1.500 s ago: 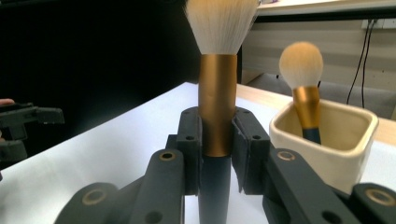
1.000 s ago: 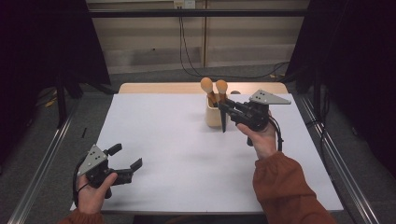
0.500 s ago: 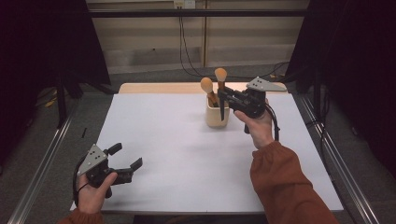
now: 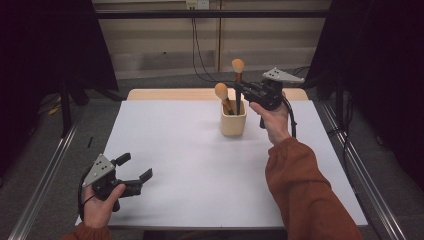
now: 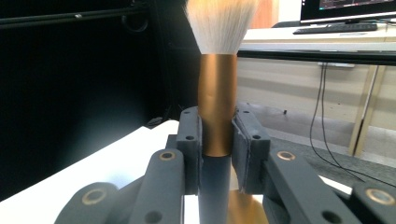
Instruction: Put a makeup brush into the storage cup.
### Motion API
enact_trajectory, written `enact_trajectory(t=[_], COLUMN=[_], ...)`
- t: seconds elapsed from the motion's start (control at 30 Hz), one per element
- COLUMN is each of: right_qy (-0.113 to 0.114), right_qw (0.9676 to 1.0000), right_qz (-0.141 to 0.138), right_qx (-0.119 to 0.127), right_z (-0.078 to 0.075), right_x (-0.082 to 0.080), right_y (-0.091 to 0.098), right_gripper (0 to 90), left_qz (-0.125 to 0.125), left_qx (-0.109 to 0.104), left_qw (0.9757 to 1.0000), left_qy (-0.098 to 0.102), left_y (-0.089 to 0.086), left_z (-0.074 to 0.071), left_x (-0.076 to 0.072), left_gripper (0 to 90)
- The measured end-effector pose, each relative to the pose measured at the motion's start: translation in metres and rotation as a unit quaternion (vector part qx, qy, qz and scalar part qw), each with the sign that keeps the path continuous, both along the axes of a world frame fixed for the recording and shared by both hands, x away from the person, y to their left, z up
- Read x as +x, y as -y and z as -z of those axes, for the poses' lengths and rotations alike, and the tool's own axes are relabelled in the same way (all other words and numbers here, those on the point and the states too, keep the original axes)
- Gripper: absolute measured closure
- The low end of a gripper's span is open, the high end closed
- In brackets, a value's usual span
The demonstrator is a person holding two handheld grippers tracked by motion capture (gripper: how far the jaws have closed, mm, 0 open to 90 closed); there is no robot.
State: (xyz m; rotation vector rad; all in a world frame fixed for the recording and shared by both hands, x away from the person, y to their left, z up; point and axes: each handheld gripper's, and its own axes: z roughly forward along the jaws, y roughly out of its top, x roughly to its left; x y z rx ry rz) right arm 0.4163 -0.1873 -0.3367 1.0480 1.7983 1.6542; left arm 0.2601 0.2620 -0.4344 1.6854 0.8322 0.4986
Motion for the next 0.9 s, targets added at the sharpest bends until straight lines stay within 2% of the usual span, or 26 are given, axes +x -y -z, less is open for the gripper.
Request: enact_trajectory(t=[0.37, 0.9], right_qy=[0.002, -0.007], right_qw=[0.9994, 0.9989], right_qz=[0.031, 0.031], right_qx=[-0.018, -0.034], right_z=[0.003, 0.013], right_x=[0.018, 0.02], right_y=[0.0, 0.003], right_gripper=[74.8, 74.8], left_qz=[0.004, 0.004], left_qx=[0.0, 0.0], left_qw=[1.0, 1.0], left_qy=[0.0, -0.001], left_y=[0.001, 0.001], left_z=[0.0, 0.0], left_x=[0.0, -0.001], left_gripper=[3.6, 3.6])
